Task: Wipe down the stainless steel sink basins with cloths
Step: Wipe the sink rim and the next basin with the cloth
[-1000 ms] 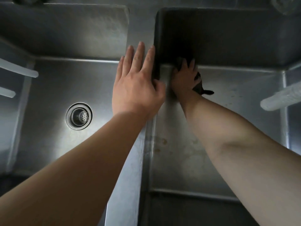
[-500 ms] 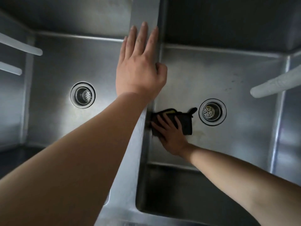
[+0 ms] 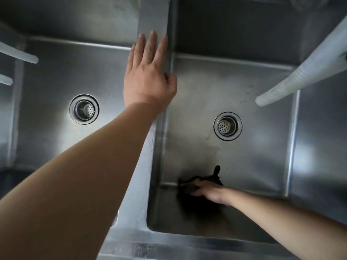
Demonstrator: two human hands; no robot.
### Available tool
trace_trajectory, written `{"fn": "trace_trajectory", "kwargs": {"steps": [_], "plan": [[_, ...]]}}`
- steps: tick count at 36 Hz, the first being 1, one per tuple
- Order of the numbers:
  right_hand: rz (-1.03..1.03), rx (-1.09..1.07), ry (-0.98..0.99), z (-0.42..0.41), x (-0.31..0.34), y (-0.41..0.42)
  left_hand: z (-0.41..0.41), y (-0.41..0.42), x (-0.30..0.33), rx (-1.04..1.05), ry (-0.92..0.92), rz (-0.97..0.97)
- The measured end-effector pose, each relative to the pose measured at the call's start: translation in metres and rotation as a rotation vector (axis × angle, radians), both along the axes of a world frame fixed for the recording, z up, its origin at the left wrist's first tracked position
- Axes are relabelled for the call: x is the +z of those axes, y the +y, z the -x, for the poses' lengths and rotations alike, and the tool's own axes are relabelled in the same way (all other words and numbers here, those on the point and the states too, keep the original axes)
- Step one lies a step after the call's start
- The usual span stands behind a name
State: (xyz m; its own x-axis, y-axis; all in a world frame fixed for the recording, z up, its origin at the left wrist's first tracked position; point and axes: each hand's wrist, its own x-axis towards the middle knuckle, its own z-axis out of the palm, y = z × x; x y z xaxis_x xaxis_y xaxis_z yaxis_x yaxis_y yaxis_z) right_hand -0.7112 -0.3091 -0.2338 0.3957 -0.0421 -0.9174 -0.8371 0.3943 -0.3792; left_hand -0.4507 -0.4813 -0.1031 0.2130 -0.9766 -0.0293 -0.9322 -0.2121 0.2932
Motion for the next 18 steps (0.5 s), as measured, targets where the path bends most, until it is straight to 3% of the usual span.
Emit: {"fn": "trace_trajectory", "kwargs": {"steps": [3, 6, 8, 10, 12, 14, 16, 18], "plan": [[0.019, -0.098, 0.060, 0.013, 0.018, -0.025, -0.001, -0.001, -0.001, 0.011, -0.006, 0.001], [0.077, -0.373, 0.071, 0.024, 0.035, -0.057, 0.000, 0.000, -0.001, 0.008, -0.008, -0.008], [0.179, -0.604, 0.045, 0.029, 0.048, -0.083, 0.002, 0.001, 0.000, 0.002, -0.003, -0.005], [0.405, -0.680, 0.046, 0.028, 0.059, -0.111, 0.002, 0.001, 0.002, -0.008, 0.002, -0.012], [0.780, -0.486, 0.081, 0.023, 0.052, -0.135, 0.001, 0.001, 0.003, -0.014, -0.008, -0.019], [1.054, -0.067, 0.143, 0.014, 0.036, -0.144, -0.001, 0.000, 0.002, -0.019, -0.013, -0.015], [1.045, 0.287, 0.191, 0.004, 0.013, -0.139, -0.002, 0.002, 0.001, -0.022, -0.019, -0.016], [0.897, 0.460, 0.205, -0.004, -0.005, -0.124, -0.002, 0.004, 0.000, -0.028, -0.026, -0.024]]}}
